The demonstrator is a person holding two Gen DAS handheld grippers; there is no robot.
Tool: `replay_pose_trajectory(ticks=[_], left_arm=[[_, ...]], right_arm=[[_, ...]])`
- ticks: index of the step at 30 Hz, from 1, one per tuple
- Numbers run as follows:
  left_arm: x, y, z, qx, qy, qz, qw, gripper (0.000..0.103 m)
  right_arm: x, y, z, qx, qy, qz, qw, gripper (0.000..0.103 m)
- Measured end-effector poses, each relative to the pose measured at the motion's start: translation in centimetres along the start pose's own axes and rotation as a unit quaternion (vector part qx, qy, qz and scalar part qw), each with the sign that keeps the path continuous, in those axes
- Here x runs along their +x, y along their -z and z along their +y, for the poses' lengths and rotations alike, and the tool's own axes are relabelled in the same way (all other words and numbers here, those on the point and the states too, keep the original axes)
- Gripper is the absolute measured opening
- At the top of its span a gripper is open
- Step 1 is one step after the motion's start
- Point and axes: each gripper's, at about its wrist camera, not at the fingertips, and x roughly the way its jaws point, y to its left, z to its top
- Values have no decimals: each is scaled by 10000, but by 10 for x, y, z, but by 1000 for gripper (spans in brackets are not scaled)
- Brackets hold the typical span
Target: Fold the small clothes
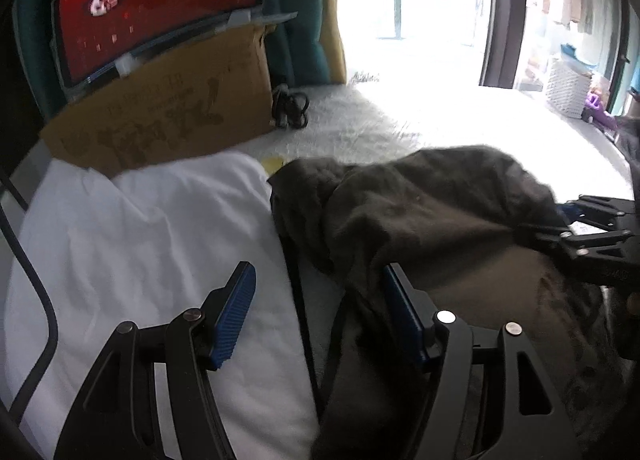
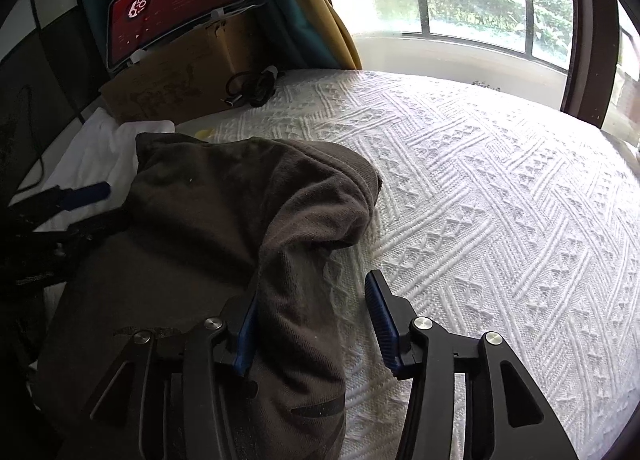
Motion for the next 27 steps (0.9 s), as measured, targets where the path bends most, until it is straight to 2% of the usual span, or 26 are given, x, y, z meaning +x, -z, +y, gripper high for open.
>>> replay_pose_trajectory(ticks=[4, 7, 12, 19, 22, 27], left_arm=[[-23, -4, -14, 143, 259, -307, 9991, 67], [-29, -5, -27, 380, 335, -318, 9982, 67], [-35, 2, -41, 519, 505, -264, 9970, 67], [-46, 14, -52, 248, 715, -183, 9970, 67], [-47, 21, -58, 257, 743, -137, 9968, 67], [-36, 42, -65, 354, 577, 206, 9975, 67]], right_arm=[[-2, 2, 2, 15, 38, 4, 10000, 51], [-7, 7, 2, 16, 78, -11, 10000, 51], [-21, 16, -3, 90, 122, -73, 9999, 51], [-39, 27, -7, 155, 252, -158, 9994, 51], [-49, 33, -9, 174, 311, -194, 9992, 51], [-68, 44, -7, 167, 373, -297, 9987, 51]])
